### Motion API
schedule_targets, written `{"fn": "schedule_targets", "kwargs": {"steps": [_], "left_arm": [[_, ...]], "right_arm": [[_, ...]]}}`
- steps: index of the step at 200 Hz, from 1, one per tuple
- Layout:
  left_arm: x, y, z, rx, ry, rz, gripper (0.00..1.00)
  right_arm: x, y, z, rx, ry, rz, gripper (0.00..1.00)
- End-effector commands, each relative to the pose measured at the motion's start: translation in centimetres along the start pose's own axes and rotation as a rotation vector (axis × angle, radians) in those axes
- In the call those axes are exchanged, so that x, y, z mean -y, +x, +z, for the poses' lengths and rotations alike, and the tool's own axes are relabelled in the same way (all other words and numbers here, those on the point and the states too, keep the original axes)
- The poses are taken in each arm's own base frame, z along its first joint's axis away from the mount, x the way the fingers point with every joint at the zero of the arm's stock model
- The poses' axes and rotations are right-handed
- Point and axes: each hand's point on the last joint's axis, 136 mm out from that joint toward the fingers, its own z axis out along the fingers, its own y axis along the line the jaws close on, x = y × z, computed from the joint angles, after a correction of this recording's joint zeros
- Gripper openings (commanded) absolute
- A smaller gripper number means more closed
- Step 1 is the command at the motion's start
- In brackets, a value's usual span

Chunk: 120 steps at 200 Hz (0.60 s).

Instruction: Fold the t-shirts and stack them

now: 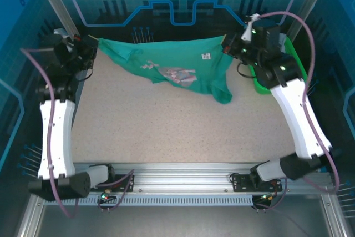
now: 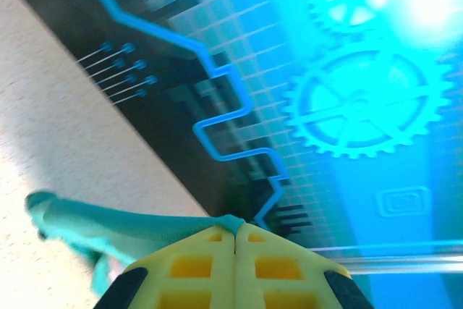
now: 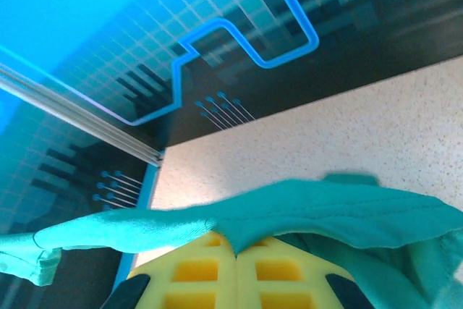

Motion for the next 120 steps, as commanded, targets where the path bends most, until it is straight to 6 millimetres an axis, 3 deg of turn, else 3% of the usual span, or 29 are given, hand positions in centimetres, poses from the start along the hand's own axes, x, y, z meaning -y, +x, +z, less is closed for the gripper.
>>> {"fn": "schedule_targets", "kwargs": {"steps": [1, 12, 24, 45, 67, 94, 120], "left_arm": [[3.3, -1.4, -3.4, 0.101, 0.104, 0.016, 0.00], [3.9, -1.7, -3.3, 0.104, 0.115, -0.002, 0.00], [4.2, -1.8, -1.9, 0.075, 0.121, -0.032, 0.00], [3.5, -1.9, 2.8, 0.000, 0.114, -0.112, 0.00], [4.0, -3.0, 8.2, -0.054, 0.150, -0.149, 0.00], [7.5, -5.1, 12.4, -0.091, 0.240, -0.129, 0.00], [12.6, -7.5, 12.4, -0.070, 0.360, -0.093, 0.00]], "right_arm": [[-0.4, -2.1, -3.5, 0.102, -0.038, -0.011, 0.00], [0.0, -2.3, -3.5, 0.093, -0.040, 0.011, 0.00], [0.6, -2.5, -2.4, 0.075, -0.034, 0.039, 0.00], [1.5, -3.3, 1.6, 0.035, -0.061, 0.101, 0.00], [0.9, -5.4, 5.5, 0.029, -0.102, 0.109, 0.00], [-0.2, -8.4, 9.1, 0.043, -0.146, 0.121, 0.00], [-1.5, -11.6, 9.6, 0.105, -0.184, 0.116, 0.00]]}}
